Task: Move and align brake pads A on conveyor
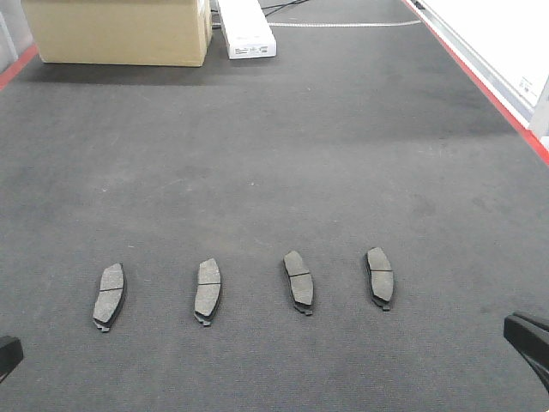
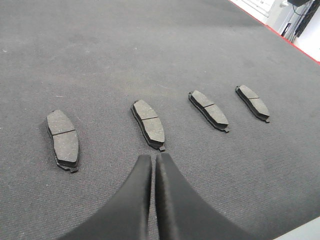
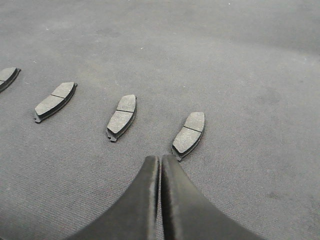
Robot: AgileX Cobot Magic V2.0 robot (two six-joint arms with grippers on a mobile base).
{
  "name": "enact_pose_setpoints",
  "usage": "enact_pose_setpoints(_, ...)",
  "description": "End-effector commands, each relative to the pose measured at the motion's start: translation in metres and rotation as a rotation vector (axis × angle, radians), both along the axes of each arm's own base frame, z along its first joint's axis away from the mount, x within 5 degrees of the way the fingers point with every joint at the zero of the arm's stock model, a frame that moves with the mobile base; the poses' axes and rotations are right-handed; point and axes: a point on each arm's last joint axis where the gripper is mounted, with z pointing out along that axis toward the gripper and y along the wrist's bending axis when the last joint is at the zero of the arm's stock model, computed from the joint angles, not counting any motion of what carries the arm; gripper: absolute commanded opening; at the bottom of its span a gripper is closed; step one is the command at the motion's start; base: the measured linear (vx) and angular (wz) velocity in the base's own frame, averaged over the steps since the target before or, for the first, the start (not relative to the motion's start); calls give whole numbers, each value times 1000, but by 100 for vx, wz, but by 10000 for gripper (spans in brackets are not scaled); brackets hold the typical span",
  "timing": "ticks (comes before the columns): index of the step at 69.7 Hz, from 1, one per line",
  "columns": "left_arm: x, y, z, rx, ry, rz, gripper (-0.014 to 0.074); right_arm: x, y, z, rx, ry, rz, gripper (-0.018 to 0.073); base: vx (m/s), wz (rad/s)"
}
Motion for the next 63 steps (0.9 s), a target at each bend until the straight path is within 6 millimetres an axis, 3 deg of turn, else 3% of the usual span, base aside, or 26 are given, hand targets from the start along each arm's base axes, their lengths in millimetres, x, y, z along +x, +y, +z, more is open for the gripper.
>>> enact_pose_setpoints(1, 2, -2, 14, -46, -81, -11, 0, 2, 2, 15, 25, -88, 15, -6, 0, 0)
enact_pose_setpoints(40, -1, -3, 20, -11, -193, -57, 0, 2, 2, 15, 25, -88, 15, -6, 0, 0)
enact_pose_setpoints(63, -28, 30, 9, 160, -414, 268, 0, 2, 2, 15, 25, -88, 15, -6, 0, 0)
